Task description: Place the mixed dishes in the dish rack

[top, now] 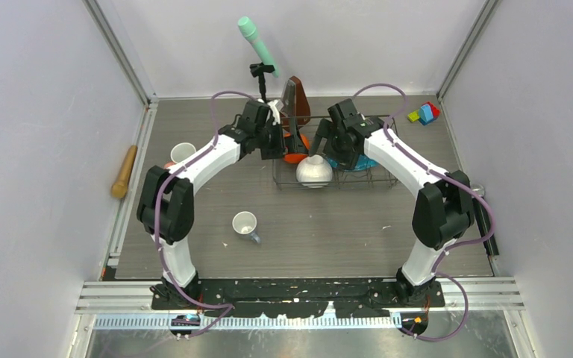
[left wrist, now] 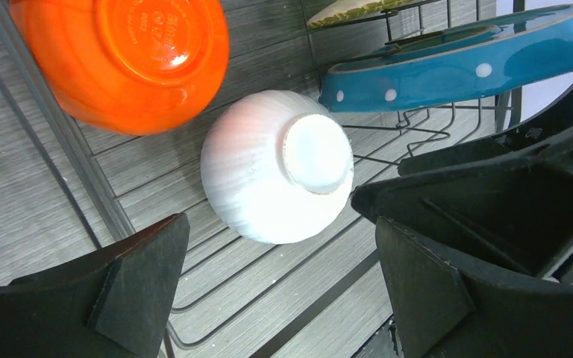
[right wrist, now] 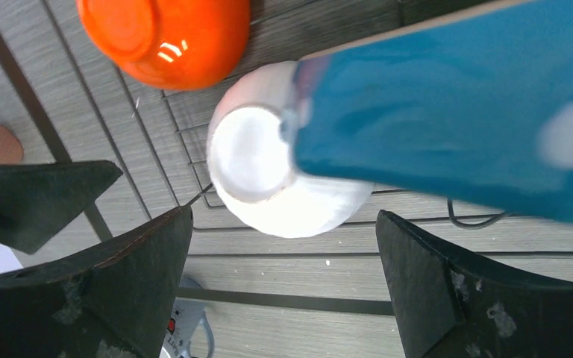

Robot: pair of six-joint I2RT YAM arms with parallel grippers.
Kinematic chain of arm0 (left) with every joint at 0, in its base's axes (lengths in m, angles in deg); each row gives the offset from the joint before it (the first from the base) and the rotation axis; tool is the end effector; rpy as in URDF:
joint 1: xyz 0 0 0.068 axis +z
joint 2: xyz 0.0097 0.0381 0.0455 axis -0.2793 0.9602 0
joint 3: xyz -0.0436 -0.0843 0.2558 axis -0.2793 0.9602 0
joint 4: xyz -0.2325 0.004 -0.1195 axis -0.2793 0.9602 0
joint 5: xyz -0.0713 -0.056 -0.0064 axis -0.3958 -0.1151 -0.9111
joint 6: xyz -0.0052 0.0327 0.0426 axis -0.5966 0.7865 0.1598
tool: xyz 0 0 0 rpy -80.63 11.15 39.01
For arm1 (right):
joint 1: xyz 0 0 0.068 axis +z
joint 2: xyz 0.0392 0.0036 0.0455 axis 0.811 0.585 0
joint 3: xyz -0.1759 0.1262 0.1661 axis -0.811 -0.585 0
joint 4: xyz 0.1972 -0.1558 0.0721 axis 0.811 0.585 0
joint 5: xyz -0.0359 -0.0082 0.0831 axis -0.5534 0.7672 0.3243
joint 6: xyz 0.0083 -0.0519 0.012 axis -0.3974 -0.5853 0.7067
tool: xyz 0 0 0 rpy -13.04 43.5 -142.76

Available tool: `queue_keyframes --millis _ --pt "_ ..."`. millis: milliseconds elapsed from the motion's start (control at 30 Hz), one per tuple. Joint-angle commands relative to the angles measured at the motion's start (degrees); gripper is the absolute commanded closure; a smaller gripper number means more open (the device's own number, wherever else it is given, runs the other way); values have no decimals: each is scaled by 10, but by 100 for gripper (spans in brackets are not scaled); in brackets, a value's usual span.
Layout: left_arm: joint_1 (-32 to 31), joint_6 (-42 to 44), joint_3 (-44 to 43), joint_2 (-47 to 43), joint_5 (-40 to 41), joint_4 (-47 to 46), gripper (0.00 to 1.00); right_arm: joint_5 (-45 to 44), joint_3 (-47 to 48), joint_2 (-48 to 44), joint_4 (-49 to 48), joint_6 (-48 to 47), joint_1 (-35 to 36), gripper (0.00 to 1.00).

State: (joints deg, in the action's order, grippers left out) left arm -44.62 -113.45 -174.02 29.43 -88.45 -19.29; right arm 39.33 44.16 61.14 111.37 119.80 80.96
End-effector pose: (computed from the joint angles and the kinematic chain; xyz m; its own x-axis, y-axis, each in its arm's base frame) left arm 0.3638 -0.2113 0.2675 -0.8602 -0.1394 -0.4906 0.2376 0.7416 -0.6273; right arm 0.3380 0.1688 0.2797 -0.8403 0.3495 -0.4144 0.2079 0.9138 0.3490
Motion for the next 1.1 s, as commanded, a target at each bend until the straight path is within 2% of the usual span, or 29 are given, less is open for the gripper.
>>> queue_keyframes --millis 0,200,500,800,933,1067 --pt "0 -28 -1 25 -32 -20 0 23 -34 -26 -46 71 -23 0" --pt "0 -78 10 52 -51 -55 0 57 -77 -20 -124 128 -32 0" --pt "1 -78 7 56 -27 -51 0 64 -33 43 -79 111 -32 0" --pt "4 23 2 -54 96 28 1 50 -17 42 -84 96 -13 0" --pt "32 47 31 -103 114 30 0 40 5 53 -78 95 8 0" --pt "71 31 81 -123 103 15 1 43 17 68 -90 99 19 0"
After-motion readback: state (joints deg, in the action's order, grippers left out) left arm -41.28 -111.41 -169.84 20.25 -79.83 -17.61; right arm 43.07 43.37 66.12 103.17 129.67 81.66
